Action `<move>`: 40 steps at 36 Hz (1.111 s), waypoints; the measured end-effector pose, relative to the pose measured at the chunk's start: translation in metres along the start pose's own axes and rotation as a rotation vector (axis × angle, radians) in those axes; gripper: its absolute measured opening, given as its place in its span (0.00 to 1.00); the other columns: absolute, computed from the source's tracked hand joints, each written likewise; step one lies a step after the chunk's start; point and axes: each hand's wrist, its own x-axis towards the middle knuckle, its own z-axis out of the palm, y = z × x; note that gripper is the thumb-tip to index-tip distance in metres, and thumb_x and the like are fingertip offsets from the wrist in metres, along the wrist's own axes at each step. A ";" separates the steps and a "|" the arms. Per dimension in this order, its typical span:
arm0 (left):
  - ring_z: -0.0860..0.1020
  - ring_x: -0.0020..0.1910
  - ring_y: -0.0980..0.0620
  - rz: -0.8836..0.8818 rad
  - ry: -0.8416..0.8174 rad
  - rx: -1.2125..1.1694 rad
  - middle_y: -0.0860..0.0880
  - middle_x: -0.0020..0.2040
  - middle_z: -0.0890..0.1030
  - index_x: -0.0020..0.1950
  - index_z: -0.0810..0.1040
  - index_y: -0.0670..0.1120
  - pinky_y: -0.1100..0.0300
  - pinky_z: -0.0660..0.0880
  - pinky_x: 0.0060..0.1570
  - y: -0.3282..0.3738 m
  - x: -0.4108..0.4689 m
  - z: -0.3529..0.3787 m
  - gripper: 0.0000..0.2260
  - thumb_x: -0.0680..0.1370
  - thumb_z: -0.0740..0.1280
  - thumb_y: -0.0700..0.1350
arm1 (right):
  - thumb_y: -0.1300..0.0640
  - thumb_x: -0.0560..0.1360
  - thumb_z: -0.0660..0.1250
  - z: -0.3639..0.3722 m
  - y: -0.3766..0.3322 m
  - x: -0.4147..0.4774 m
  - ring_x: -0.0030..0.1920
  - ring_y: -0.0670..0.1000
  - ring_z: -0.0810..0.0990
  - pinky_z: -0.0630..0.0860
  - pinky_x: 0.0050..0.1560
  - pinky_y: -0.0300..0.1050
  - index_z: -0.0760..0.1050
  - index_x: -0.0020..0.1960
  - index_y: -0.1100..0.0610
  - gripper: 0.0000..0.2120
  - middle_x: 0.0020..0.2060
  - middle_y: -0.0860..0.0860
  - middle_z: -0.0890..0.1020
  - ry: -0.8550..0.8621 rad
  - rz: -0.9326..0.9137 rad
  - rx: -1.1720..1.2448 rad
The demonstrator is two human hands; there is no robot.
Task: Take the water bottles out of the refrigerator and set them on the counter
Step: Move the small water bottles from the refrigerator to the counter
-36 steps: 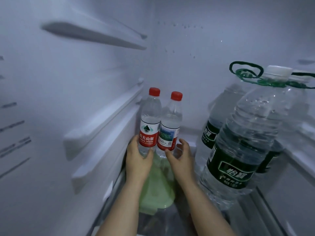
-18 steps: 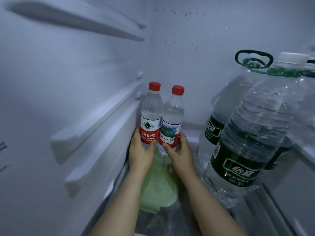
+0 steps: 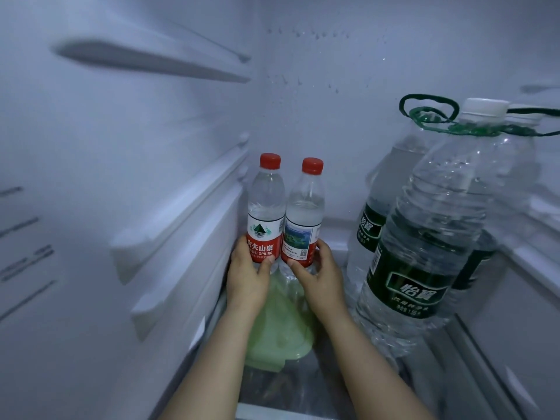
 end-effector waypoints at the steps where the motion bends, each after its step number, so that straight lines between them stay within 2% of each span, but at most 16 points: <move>1: 0.75 0.62 0.46 -0.002 -0.010 0.000 0.44 0.65 0.75 0.70 0.67 0.43 0.60 0.69 0.57 0.001 -0.003 -0.002 0.24 0.75 0.69 0.37 | 0.61 0.71 0.74 -0.001 -0.001 -0.003 0.54 0.35 0.78 0.76 0.56 0.37 0.70 0.62 0.44 0.24 0.53 0.35 0.79 0.006 0.001 0.005; 4: 0.74 0.63 0.47 0.002 -0.032 0.013 0.44 0.67 0.74 0.71 0.66 0.43 0.59 0.69 0.58 0.005 -0.014 -0.009 0.25 0.76 0.68 0.37 | 0.60 0.71 0.74 -0.003 -0.006 -0.013 0.54 0.36 0.78 0.76 0.56 0.37 0.70 0.63 0.46 0.24 0.52 0.36 0.79 0.007 0.015 0.005; 7: 0.73 0.65 0.46 -0.007 -0.045 0.011 0.44 0.68 0.73 0.72 0.65 0.44 0.59 0.68 0.60 0.009 -0.027 -0.018 0.26 0.76 0.68 0.37 | 0.60 0.71 0.74 -0.007 -0.012 -0.026 0.52 0.33 0.78 0.75 0.53 0.31 0.70 0.64 0.47 0.24 0.51 0.35 0.78 0.007 0.034 -0.004; 11: 0.73 0.64 0.48 -0.002 -0.083 0.006 0.46 0.68 0.72 0.73 0.64 0.44 0.61 0.67 0.59 0.012 -0.045 -0.030 0.26 0.76 0.67 0.38 | 0.58 0.72 0.74 -0.014 -0.022 -0.047 0.52 0.32 0.77 0.74 0.54 0.32 0.70 0.65 0.47 0.25 0.51 0.34 0.78 -0.003 0.055 -0.034; 18: 0.72 0.66 0.49 0.011 -0.105 0.014 0.47 0.68 0.73 0.73 0.65 0.45 0.58 0.68 0.64 0.020 -0.076 -0.049 0.28 0.75 0.69 0.37 | 0.61 0.72 0.73 -0.029 -0.037 -0.089 0.55 0.32 0.77 0.74 0.50 0.26 0.69 0.63 0.43 0.26 0.55 0.35 0.78 -0.021 0.050 -0.003; 22: 0.71 0.64 0.54 0.022 -0.135 -0.004 0.51 0.67 0.73 0.74 0.65 0.46 0.60 0.66 0.63 0.025 -0.094 -0.059 0.27 0.76 0.68 0.38 | 0.60 0.72 0.74 -0.037 -0.043 -0.110 0.57 0.35 0.78 0.75 0.51 0.28 0.69 0.65 0.44 0.26 0.56 0.36 0.79 -0.040 0.064 0.004; 25: 0.69 0.61 0.58 0.029 -0.141 0.004 0.56 0.62 0.71 0.73 0.65 0.48 0.63 0.65 0.61 0.027 -0.106 -0.064 0.27 0.76 0.68 0.38 | 0.58 0.72 0.74 -0.042 -0.050 -0.121 0.56 0.33 0.77 0.74 0.52 0.27 0.69 0.64 0.42 0.26 0.56 0.33 0.78 -0.056 0.079 -0.009; 32: 0.71 0.64 0.56 0.031 -0.178 -0.001 0.56 0.65 0.73 0.73 0.65 0.51 0.56 0.69 0.65 0.022 -0.128 -0.075 0.28 0.75 0.70 0.40 | 0.57 0.71 0.74 -0.052 -0.059 -0.140 0.58 0.34 0.77 0.73 0.57 0.33 0.69 0.67 0.43 0.28 0.57 0.34 0.79 -0.054 0.105 -0.029; 37: 0.73 0.65 0.59 0.021 -0.220 -0.067 0.58 0.65 0.75 0.64 0.65 0.66 0.55 0.71 0.65 0.021 -0.136 -0.083 0.29 0.74 0.72 0.40 | 0.56 0.69 0.76 -0.056 -0.061 -0.147 0.58 0.36 0.78 0.75 0.58 0.36 0.69 0.67 0.45 0.30 0.57 0.38 0.80 -0.014 0.141 -0.049; 40: 0.74 0.64 0.60 -0.022 -0.229 -0.131 0.61 0.64 0.76 0.60 0.66 0.71 0.54 0.72 0.65 0.022 -0.133 -0.084 0.29 0.71 0.74 0.43 | 0.57 0.68 0.77 -0.055 -0.064 -0.145 0.55 0.32 0.77 0.74 0.51 0.26 0.68 0.64 0.44 0.30 0.56 0.38 0.80 -0.023 0.159 -0.073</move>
